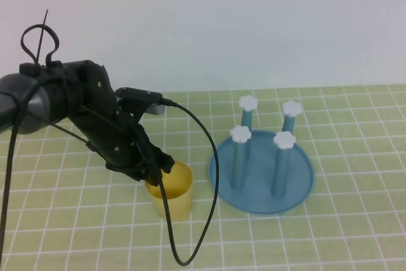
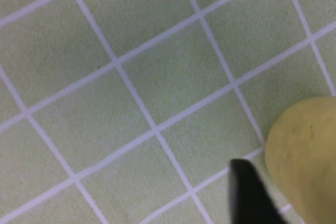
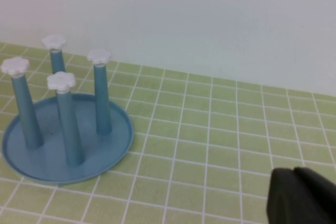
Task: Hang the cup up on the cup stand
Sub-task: Pick up the cup from the table, then adjust the cup with two arms
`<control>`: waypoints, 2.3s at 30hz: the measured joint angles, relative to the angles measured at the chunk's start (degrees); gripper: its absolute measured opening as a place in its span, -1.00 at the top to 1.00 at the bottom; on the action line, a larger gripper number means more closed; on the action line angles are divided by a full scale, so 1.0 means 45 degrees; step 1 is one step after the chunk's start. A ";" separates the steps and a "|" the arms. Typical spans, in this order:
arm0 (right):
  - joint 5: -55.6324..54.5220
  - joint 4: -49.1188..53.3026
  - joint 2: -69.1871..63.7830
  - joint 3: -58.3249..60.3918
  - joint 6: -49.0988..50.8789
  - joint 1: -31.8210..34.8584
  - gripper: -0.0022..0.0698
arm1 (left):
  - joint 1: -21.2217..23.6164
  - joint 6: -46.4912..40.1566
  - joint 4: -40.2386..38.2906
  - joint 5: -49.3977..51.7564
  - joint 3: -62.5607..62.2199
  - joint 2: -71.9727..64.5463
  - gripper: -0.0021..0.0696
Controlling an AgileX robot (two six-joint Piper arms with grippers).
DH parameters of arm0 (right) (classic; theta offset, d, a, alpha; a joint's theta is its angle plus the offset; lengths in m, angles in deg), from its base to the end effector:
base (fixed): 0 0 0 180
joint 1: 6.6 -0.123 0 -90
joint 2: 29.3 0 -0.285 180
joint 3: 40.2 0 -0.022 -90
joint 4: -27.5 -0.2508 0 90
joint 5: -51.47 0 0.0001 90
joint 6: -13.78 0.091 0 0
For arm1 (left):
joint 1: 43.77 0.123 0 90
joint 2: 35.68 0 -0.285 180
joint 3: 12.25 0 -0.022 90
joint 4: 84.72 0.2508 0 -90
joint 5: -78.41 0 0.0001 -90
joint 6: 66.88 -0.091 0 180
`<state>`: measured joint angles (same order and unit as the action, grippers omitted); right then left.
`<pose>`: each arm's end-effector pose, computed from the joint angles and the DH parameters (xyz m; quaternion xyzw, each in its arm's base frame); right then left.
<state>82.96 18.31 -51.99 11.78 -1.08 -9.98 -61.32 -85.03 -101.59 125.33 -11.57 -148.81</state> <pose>0.0598 0.0111 0.2956 -0.0972 0.7915 0.0142 0.6032 0.3578 -0.1334 0.2207 0.2220 0.9531 -0.1215 0.1662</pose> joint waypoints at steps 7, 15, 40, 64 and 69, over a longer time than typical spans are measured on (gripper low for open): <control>-0.0224 0.0000 0.0000 0.0000 -0.0577 0.0000 0.94 | 0.0031 0.0027 -0.0101 0.0132 -0.0011 0.0105 0.94; -0.1445 0.0000 0.0000 0.0000 -0.0774 0.0000 0.94 | 0.0058 0.0004 -0.0881 0.0533 -0.0791 0.2184 0.94; 0.3277 -0.3434 -0.1023 -0.1686 -0.7798 0.0000 0.16 | -0.5404 -0.3870 -0.9373 -0.0553 -0.1139 0.2993 0.94; 0.4368 -0.3926 -0.3567 -0.1879 -1.0397 0.0000 -0.99 | -0.7060 -0.4779 -1.1306 -0.0900 -0.1139 0.1800 0.94; 0.4090 -0.4525 -0.3927 -0.1879 -1.1136 0.0000 -0.99 | -0.7060 -0.5171 -1.1887 -0.0815 -0.1139 0.1800 0.94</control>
<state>101.37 -2.05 -69.66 3.32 -51.19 -9.98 -93.09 -108.30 -155.08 121.67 -16.70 -140.71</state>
